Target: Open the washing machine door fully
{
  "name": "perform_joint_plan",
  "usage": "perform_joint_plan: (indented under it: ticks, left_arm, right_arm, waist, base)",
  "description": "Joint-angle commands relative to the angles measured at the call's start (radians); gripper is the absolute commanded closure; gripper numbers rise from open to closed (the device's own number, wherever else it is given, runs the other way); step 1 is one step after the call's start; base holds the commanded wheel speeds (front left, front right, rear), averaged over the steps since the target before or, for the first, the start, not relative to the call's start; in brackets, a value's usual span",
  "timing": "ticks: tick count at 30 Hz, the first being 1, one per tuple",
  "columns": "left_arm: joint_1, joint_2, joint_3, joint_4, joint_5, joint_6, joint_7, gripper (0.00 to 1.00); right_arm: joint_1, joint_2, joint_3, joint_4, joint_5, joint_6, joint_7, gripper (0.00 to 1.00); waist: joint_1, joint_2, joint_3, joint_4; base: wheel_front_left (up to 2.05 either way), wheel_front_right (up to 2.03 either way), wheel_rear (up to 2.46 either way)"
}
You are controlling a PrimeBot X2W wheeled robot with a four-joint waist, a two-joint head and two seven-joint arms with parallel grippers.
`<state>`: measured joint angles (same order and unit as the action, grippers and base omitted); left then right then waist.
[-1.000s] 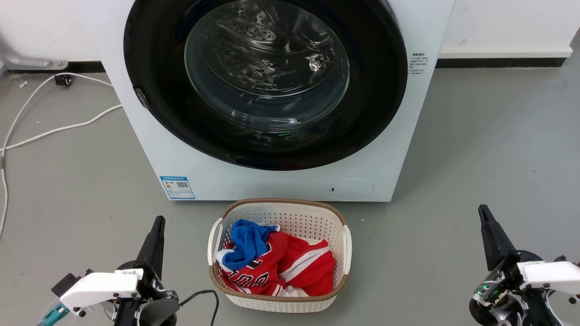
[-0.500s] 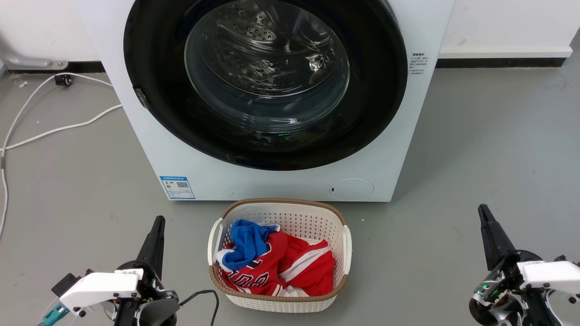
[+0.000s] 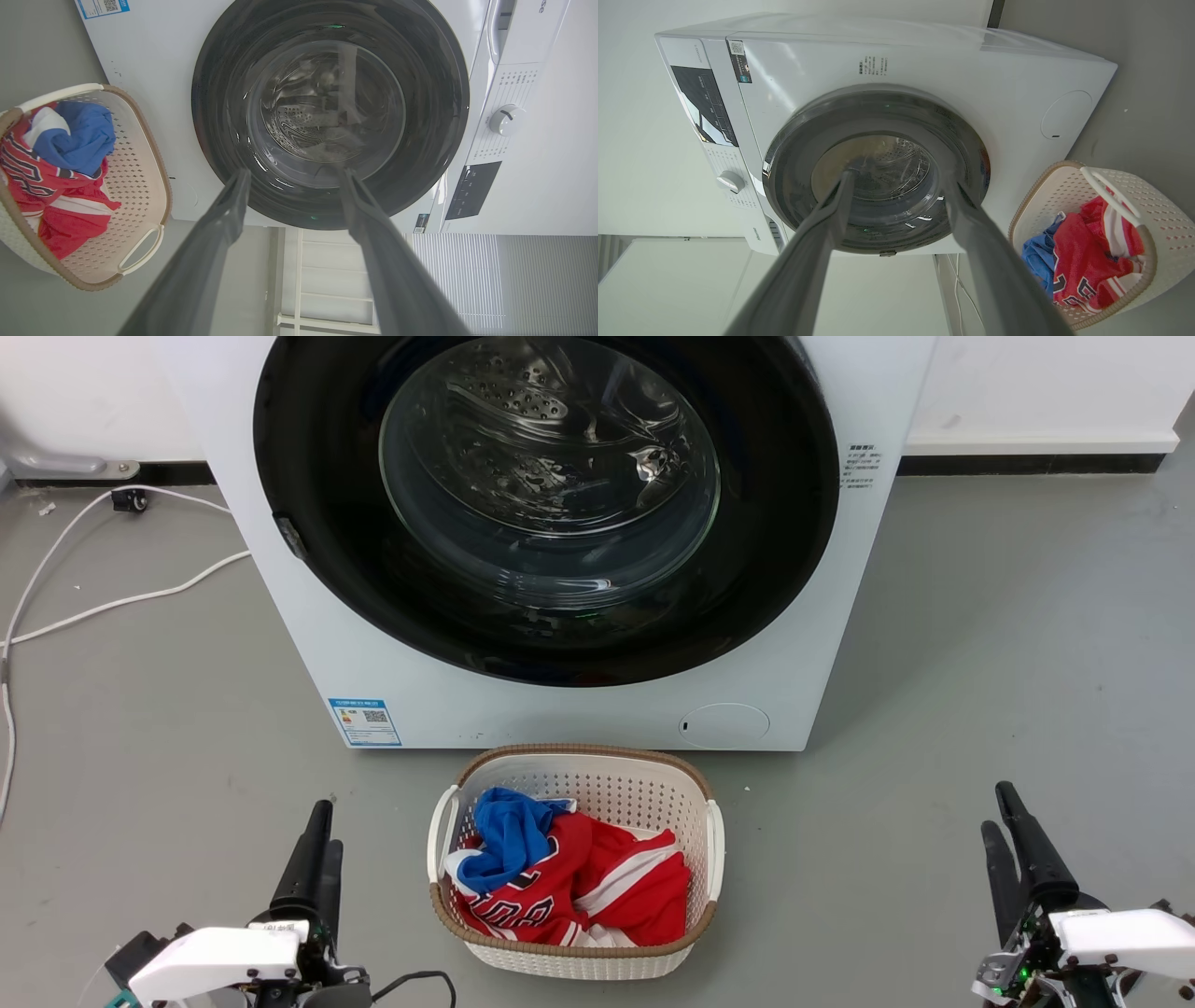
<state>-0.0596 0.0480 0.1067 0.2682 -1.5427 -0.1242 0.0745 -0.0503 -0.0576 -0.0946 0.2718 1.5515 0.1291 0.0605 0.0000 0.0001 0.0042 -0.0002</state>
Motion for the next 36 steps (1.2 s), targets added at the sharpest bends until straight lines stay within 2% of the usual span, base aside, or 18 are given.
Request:
perform_joint_plan:
  ticks: [1, 19, 25, 36]
  left_arm:
    - [-0.013, 0.001, 0.005, -0.030, 0.035, 0.003, -0.012, 0.00]
    - [0.002, 0.002, -0.064, -0.146, 0.475, 0.097, -0.090, 0.00]
    - [0.012, 0.005, -0.089, -0.158, 0.593, 0.127, -0.113, 0.00]
    - [0.023, 0.020, -0.135, -0.172, 0.758, 0.172, -0.153, 0.00]
  right_arm:
    - [-0.006, -0.002, -0.006, -0.035, -0.057, 0.001, -0.012, 0.00]
    - [0.026, 0.000, 0.031, -0.187, -0.538, 0.002, -0.087, 0.00]
    - [0.042, 0.001, 0.045, -0.214, -0.692, 0.002, -0.110, 0.00]
    - [0.067, 0.002, 0.049, -0.238, -0.857, 0.002, -0.146, 0.00]
  waist:
    - [0.0000, -0.0001, 0.000, 0.000]
    - [0.0000, -0.0001, 0.004, 0.000]
    - [0.0000, -0.0001, 0.003, 0.000]
    - [0.0000, -0.0001, -0.001, 0.000]
  base:
    - [0.00, 0.00, 0.00]
    - [0.00, 0.00, 0.00]
    - [0.00, 0.00, 0.00]
    - [0.00, 0.00, 0.00]
